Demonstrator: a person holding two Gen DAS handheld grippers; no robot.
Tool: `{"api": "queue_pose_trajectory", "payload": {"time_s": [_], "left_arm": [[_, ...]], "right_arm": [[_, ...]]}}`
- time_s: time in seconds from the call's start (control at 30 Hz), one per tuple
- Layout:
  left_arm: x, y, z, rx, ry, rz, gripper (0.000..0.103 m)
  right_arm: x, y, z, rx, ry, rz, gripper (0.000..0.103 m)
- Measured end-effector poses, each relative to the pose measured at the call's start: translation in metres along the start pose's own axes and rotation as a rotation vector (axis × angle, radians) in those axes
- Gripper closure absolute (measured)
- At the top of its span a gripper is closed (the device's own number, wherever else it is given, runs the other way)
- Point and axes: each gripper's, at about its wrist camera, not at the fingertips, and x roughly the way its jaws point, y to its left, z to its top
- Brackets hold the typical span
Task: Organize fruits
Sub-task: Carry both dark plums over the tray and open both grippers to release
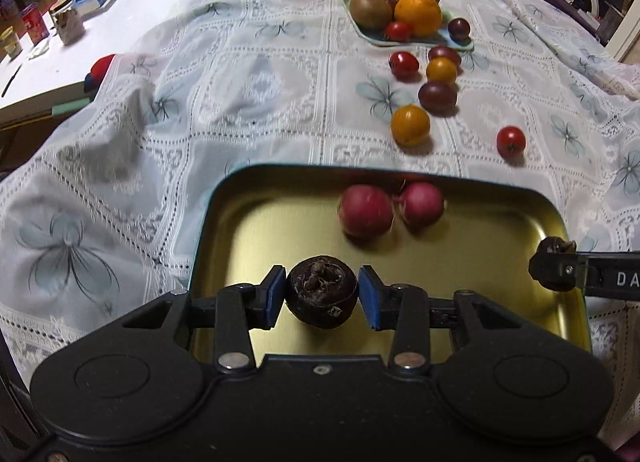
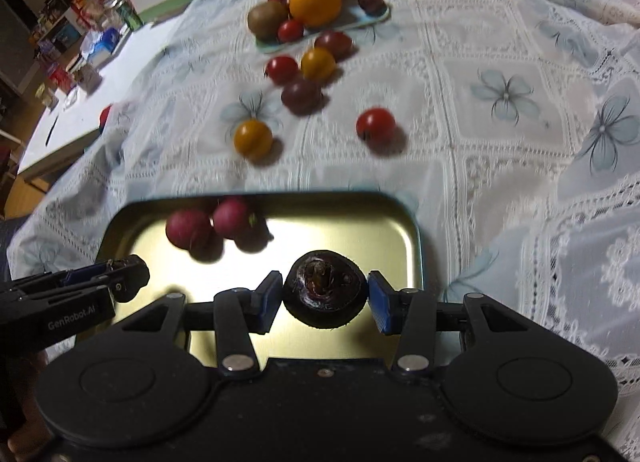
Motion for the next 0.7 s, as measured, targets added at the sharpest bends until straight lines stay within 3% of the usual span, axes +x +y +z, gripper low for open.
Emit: {"api": "queue_pose_trajectory", "payload": {"time_s": [0.37, 0.7], "left_arm": [[0.003, -0.003, -0.009, 0.011, 0.017, 0.013, 0.054], [0.0, -0.006, -0.008, 0.018, 0.007, -0.004, 0.054]], "right_arm": [[0.02, 0.002, -0.008, 0.0, 0.08, -0.005, 0.056], [0.023, 0.005, -0.01, -0.018, 0.088, -0.01, 0.055]]}}
